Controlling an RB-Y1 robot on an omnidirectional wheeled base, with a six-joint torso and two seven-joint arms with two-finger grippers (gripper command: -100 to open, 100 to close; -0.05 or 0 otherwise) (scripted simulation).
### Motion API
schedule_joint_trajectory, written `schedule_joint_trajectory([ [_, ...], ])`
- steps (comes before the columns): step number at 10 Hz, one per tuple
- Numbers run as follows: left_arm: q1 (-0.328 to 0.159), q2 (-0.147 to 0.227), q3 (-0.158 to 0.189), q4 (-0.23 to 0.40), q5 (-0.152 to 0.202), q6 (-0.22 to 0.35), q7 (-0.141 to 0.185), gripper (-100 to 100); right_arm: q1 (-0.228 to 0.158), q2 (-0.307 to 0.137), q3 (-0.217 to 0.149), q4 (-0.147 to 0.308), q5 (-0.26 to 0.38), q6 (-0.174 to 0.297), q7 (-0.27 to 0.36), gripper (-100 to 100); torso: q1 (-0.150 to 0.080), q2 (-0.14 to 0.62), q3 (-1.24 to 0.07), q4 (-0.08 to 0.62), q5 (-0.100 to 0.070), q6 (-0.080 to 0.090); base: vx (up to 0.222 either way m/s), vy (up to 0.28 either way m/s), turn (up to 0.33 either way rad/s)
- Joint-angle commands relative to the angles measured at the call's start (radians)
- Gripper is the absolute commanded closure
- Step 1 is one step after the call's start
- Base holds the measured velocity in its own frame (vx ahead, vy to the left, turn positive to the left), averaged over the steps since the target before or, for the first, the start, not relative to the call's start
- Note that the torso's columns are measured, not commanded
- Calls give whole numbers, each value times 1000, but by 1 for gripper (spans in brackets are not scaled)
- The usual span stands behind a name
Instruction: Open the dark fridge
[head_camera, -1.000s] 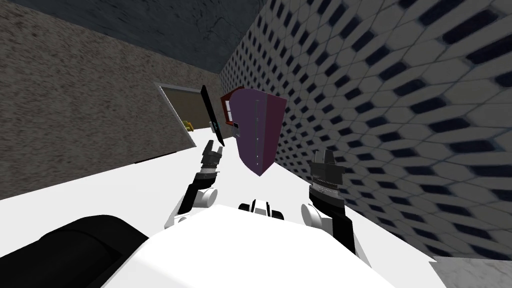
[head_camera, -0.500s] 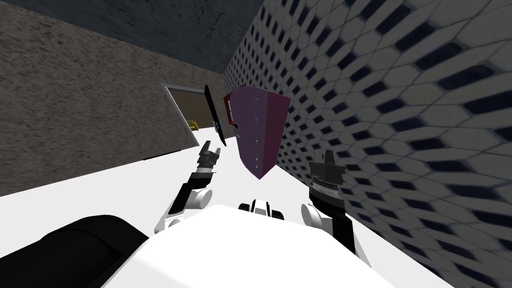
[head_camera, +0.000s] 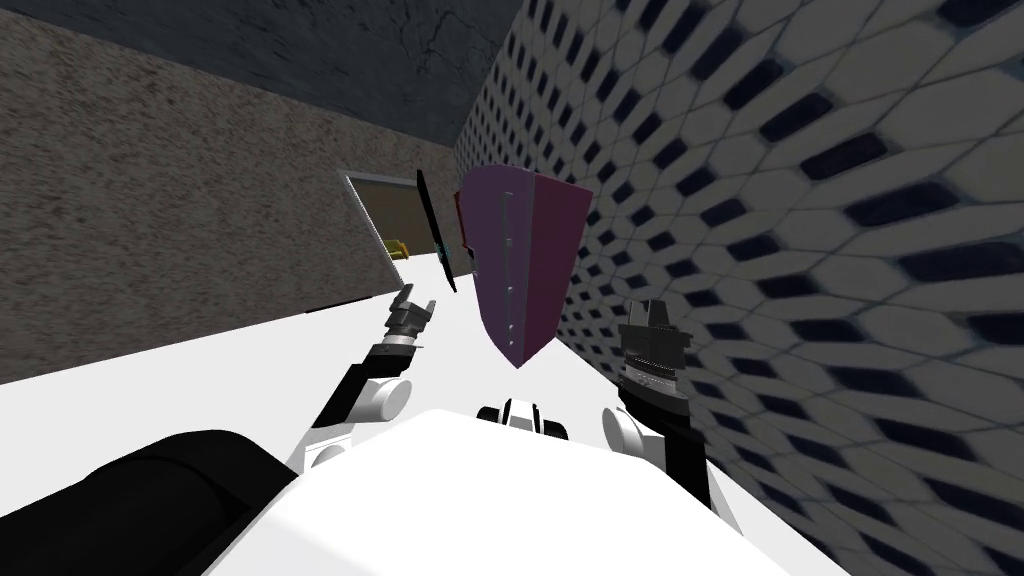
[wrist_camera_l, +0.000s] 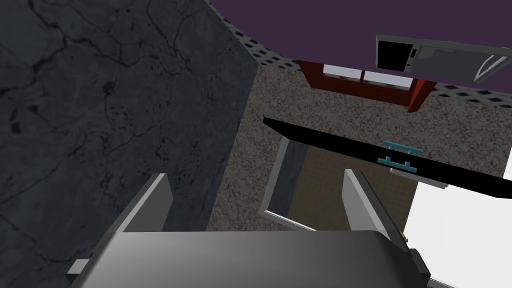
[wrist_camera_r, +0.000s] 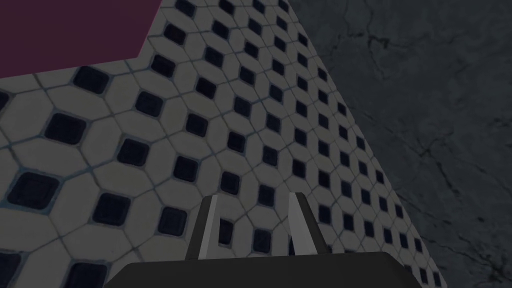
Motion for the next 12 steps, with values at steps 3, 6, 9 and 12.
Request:
schedule_joint_trajectory([
  [3, 25, 4, 64, -2, 105, 106, 52, -100, 0, 0, 0, 0, 0, 0, 0, 0, -1, -1, -1, 0, 0, 0, 190, -156, 124],
  [6, 48, 5, 126, 1, 197, 201, 98, -100, 0, 0, 0, 0, 0, 0, 0, 0, 1, 1, 1, 0, 1, 0, 166, -142, 144],
  [9, 64, 6, 167, 6, 265, 268, 129, -100, 0, 0, 0, 0, 0, 0, 0, 0, 3, 1, 0, 0, 0, 1, 175, -149, 119],
  [12, 87, 7, 229, 11, 361, 362, 175, -100, 0, 0, 0, 0, 0, 0, 0, 0, -1, -1, -1, 0, 0, 0, 195, -169, 194],
])
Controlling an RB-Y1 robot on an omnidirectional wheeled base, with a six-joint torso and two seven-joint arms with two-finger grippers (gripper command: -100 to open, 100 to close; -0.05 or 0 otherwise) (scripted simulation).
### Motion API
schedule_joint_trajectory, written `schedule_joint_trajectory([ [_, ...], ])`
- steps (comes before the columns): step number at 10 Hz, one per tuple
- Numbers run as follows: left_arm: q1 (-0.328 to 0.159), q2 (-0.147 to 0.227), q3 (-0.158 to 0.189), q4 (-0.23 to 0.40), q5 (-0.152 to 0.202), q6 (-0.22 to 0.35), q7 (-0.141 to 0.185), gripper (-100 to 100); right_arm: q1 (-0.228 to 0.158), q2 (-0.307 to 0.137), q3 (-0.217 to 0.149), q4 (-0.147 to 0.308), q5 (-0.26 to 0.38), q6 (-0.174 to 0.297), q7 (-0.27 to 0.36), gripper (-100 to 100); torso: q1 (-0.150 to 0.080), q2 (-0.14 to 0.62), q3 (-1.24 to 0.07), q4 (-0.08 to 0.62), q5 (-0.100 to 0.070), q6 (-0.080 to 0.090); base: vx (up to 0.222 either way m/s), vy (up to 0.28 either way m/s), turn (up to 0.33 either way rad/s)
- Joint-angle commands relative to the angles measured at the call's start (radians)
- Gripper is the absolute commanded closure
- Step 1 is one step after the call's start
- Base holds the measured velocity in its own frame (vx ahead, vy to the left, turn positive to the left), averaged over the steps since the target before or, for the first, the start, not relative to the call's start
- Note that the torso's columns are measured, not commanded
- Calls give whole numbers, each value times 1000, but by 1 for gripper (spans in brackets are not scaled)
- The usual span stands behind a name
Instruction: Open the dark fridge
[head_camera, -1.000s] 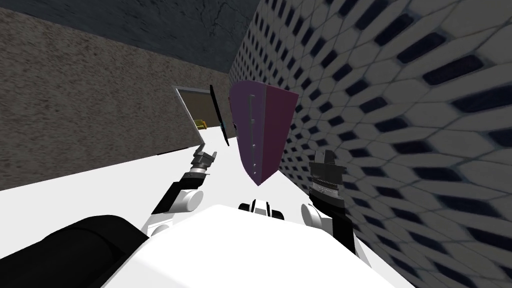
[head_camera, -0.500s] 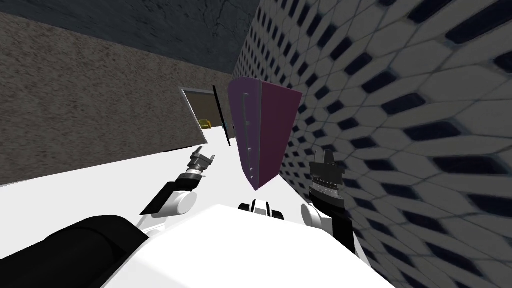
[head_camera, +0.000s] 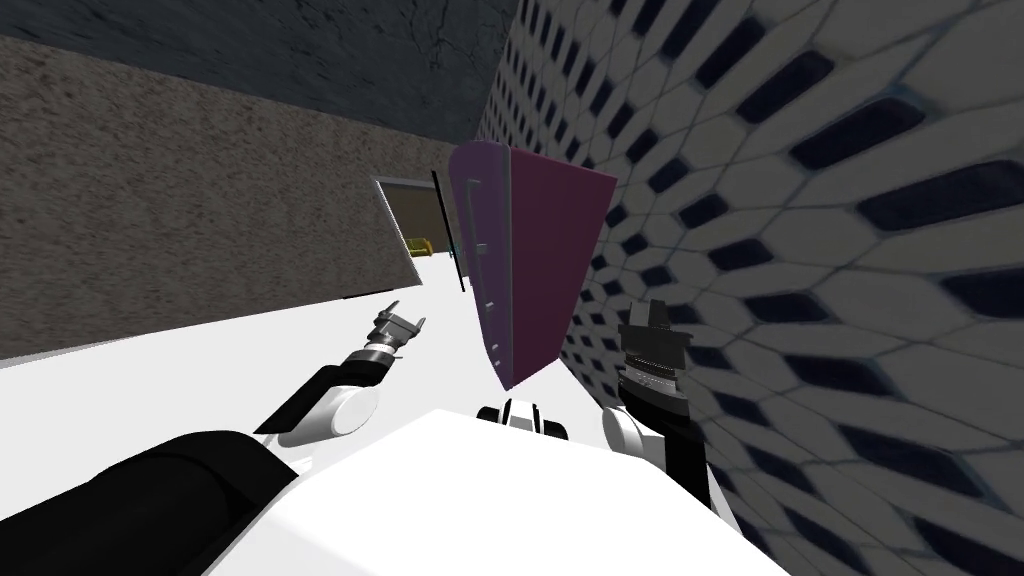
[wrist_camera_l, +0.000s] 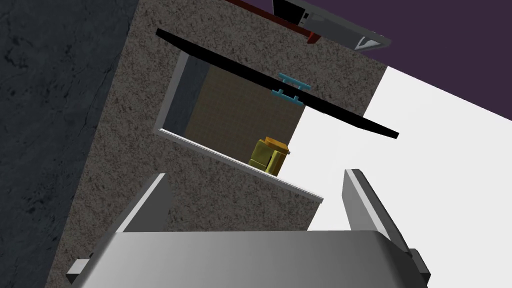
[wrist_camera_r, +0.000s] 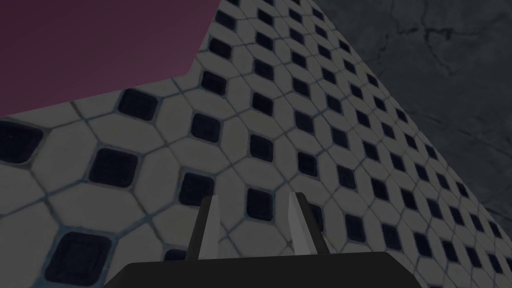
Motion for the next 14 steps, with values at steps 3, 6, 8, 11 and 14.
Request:
schedule_joint_trajectory([
  [3, 39, 4, 85, 0, 135, 143, 67, -100, 0, 0, 0, 0, 0, 0, 0, 0, 1, 3, 1, 1, 0, 0, 182, -227, 151],
  [6, 53, 12, 122, -10, 198, 199, 94, -100, 0, 0, 0, 0, 0, 0, 0, 0, 6, 4, 2, 1, 2, 0, 110, -122, 104],
  [8, 67, 25, 155, -27, 249, 250, 118, -100, 0, 0, 0, 0, 0, 0, 0, 0, -3, -2, -1, 0, -1, 0, 163, -198, 150],
  [11, 83, 50, 196, -71, 313, 314, 149, -100, 0, 0, 0, 0, 0, 0, 0, 0, 4, 3, 2, 1, 1, 0, 123, -164, 114],
  [14, 95, 78, 224, -145, 356, 356, 169, -100, 0, 0, 0, 0, 0, 0, 0, 0, 3, 3, 2, 1, 1, 0, 74, -118, 74],
])
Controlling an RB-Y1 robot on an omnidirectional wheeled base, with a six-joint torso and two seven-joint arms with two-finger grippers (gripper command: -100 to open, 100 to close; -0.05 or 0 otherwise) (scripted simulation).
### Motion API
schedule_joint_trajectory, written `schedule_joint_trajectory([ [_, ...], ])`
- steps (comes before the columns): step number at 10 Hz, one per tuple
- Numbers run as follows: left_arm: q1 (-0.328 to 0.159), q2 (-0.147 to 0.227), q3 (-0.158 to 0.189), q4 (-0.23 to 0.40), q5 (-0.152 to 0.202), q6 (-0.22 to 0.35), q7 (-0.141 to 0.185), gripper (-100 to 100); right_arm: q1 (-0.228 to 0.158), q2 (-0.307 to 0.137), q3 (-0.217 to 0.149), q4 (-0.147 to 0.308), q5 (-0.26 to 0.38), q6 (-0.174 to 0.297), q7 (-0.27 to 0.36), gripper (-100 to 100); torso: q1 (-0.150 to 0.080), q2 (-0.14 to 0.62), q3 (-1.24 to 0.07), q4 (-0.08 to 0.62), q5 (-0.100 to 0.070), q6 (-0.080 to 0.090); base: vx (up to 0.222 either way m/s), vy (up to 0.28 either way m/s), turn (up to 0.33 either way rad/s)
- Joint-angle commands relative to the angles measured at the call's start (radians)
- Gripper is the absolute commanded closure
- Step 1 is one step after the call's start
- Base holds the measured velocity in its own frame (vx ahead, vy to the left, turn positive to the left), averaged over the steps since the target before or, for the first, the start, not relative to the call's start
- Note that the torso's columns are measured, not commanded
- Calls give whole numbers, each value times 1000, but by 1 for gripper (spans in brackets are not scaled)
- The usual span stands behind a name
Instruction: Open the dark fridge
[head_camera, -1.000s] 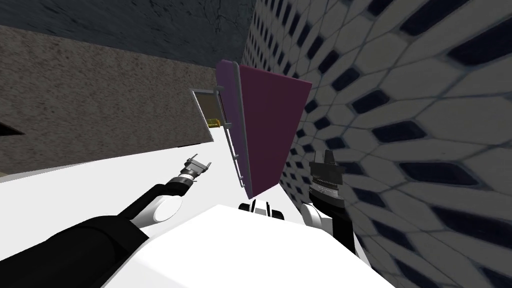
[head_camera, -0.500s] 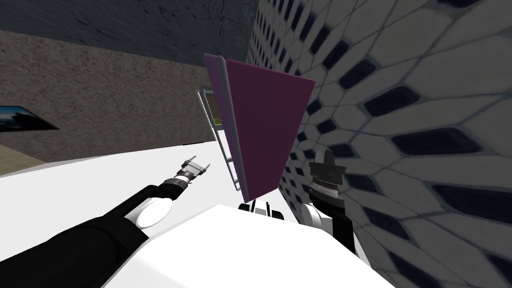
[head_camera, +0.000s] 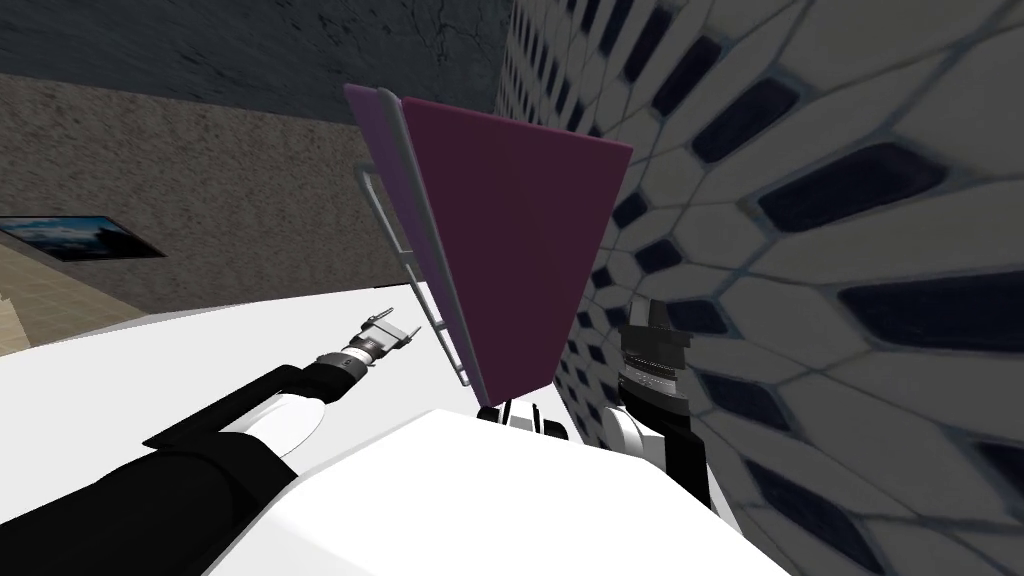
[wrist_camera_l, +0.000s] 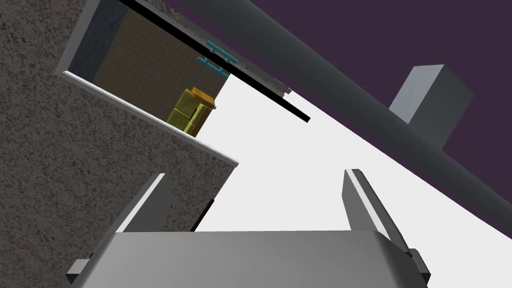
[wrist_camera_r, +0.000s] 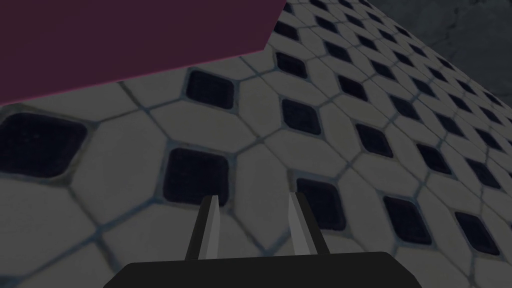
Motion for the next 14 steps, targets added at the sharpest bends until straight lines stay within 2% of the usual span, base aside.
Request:
schedule_joint_trajectory([
  [1, 16, 22, 16, -73, 37, 25, 9, -100, 0, 0, 0, 0, 0, 0, 0, 0, -1, -1, -1, 0, 0, 0, 64, -88, 55],
  [3, 18, 31, 22, -119, 46, 33, 13, -100, 0, 0, 0, 0, 0, 0, 0, 0, 2, -1, -1, 0, 0, 0, 23, -35, 51],
  [4, 15, 24, 16, -107, 37, 33, 13, -100, 0, 0, 0, 0, 0, 0, 0, 0, 2, 0, 0, 0, 1, 0, 5, -10, 5],
  [5, 21, 32, 39, -112, 54, 37, 17, -100, 0, 0, 0, 0, 0, 0, 0, 0, 1, -1, 0, 0, 0, 0, 21, -26, 67],
  [6, 21, 28, 28, -111, 48, 34, 13, -100, 0, 0, 0, 0, 0, 0, 0, 0, -1, -2, -1, -1, 0, 0, 9, -15, 31],
  [7, 21, 29, 30, -111, 50, 34, 13, 100, 0, 0, 0, 0, 0, 0, 0, 0, -1, -2, -1, -1, 0, 0, 0, 0, 0],
  [8, -6, 67, 55, -61, 62, 26, 4, 100, 0, 0, 0, 0, 0, 0, 0, 0, -1, -2, -1, -1, 0, 0, -134, 112, -366],
  [9, -6, 67, 55, -33, 62, 26, 4, 100, -1, 0, 0, 0, 0, 0, 0, 0, 5, 4, 2, 1, 1, 1, -196, 185, -345],
  [10, -32, 105, 80, 2, 75, 18, -5, 100, -1, 0, 0, 0, 0, 0, 0, 0, 7, 6, 4, 2, 2, 0, -228, 219, -372],
  [12, -32, 105, 80, 47, 75, 18, -5, 100, -1, -1, 0, 0, 0, 0, 0, 0, 3, 0, 0, 0, 1, 0, -198, 213, -268],
  [13, -59, 143, 106, 83, 87, 10, -14, 100, 0, -1, -1, 0, 0, 0, 0, 0, -3, -6, -4, -2, -1, -1, -168, 193, -354],
  [14, -59, 143, 106, 114, 87, 10, -14, 100, -1, -1, 0, 0, 0, 0, 0, 0, -3, -7, -5, -2, -1, 1, -192, 179, -340],
])
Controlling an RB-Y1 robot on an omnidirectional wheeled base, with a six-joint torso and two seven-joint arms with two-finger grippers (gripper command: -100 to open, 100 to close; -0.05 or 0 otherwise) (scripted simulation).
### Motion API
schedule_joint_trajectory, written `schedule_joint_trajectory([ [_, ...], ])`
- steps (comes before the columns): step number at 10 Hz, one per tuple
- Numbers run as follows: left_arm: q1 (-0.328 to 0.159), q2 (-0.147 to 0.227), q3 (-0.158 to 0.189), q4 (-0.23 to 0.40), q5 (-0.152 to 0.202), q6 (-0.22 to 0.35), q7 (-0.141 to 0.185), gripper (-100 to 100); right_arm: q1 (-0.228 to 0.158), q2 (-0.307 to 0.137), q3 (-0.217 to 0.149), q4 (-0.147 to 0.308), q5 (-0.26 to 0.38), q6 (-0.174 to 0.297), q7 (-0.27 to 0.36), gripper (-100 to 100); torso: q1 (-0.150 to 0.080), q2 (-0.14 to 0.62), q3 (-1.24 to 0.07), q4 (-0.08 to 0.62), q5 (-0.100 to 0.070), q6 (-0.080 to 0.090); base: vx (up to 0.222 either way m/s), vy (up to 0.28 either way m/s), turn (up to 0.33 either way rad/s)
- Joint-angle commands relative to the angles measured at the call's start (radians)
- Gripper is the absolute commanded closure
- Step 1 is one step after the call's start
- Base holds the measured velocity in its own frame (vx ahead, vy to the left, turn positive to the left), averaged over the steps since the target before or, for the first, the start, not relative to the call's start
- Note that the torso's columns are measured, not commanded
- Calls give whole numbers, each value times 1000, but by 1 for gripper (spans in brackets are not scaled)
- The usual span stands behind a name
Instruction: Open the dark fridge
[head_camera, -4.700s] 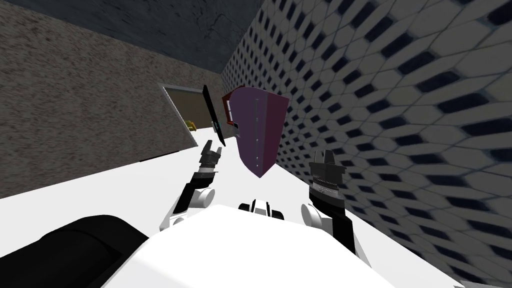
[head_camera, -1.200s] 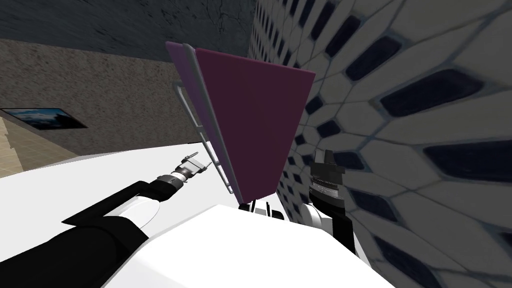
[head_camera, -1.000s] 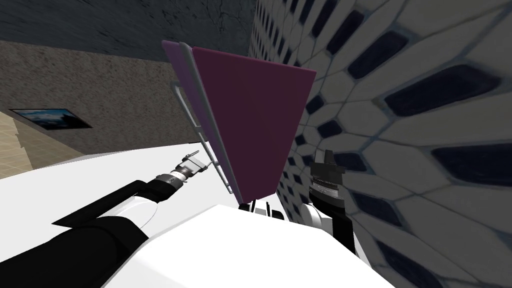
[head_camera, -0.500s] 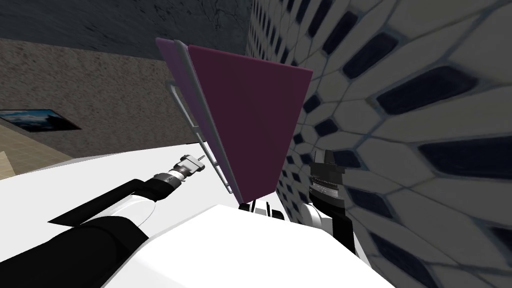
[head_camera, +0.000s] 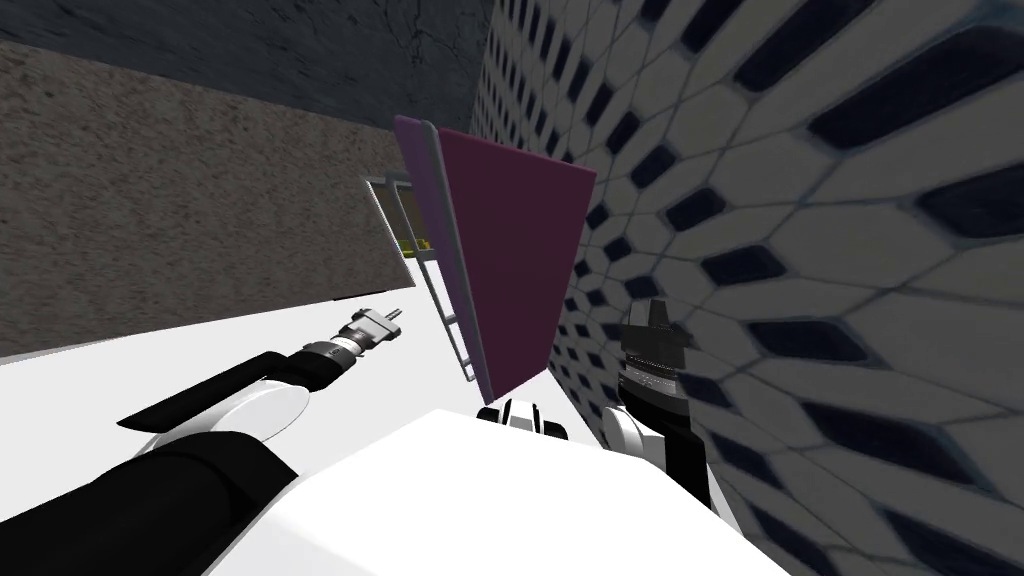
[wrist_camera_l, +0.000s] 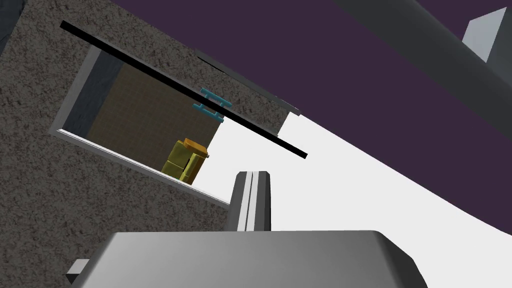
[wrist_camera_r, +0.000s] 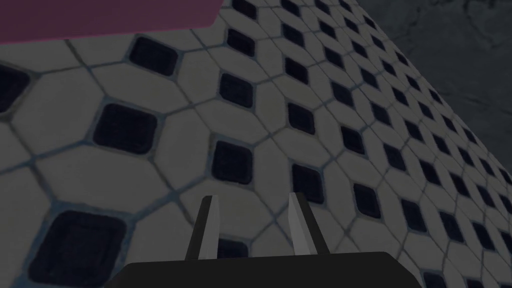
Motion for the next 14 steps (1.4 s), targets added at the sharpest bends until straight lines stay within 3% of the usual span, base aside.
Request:
schedule_joint_trajectory([
  [1, -16, 19, 14, 62, 2, 0, 1, 100, 0, 0, 0, 0, 0, 0, 0, 0, 0, 2, 2, 1, 0, -1, -116, 78, -57],
  [2, -43, 57, 39, 105, 15, -8, -9, 100, 0, 0, 0, 0, 0, 0, 0, 0, -4, 1, 1, 1, -1, -2, -172, 100, -328],
  [3, -43, 57, 39, 138, 15, -8, -9, 100, 0, 0, 0, 0, 0, 0, 0, 0, -1, 5, 3, 1, 0, 0, -202, 133, -368],
  [4, -70, 95, 64, 171, 28, -16, -18, 100, 0, 0, 0, 0, 0, 0, 0, 0, 3, 7, 5, 2, 1, -1, -244, 133, -415],
  [6, -70, 95, 64, 220, 28, -16, -18, 100, 0, 0, 0, 0, 0, 0, 0, 0, 4, 8, 6, 3, 2, -2, -231, 138, -231],
  [7, -97, 133, 90, 254, 40, -24, -27, 100, 0, 0, 0, 0, 0, 0, 0, 0, 2, 2, 2, 1, 1, -3, -224, 144, -378],
  [9, -97, 133, 90, 299, 40, -24, -27, 100, 0, 0, 0, 0, 0, 0, 0, 0, 1, 4, 3, 1, 1, -2, -196, 92, -184],
  [10, -124, 172, 115, 337, 53, -31, -36, 100, 1, 0, 0, 0, 0, 0, 0, 0, -2, 0, 1, 1, 0, -2, -219, 91, -322],
  [11, -124, 172, 115, 370, 53, -31, -36, 100, 0, 0, 0, 0, 0, 0, 0, 0, 1, 4, 3, 1, 0, 0, -239, 76, -358],
  [12, -150, 210, 140, 405, 65, -39, -45, 100, 0, 0, 0, 0, 0, 0, 0, 0, 1, 6, 4, 2, 1, -1, -277, 89, -449],
  [14, -150, 210, 140, 456, 65, -39, -45, 100, 0, 0, 0, 0, 0, 0, 0, 0, 4, 8, 6, 3, 2, -2, -239, 93, -221],
])
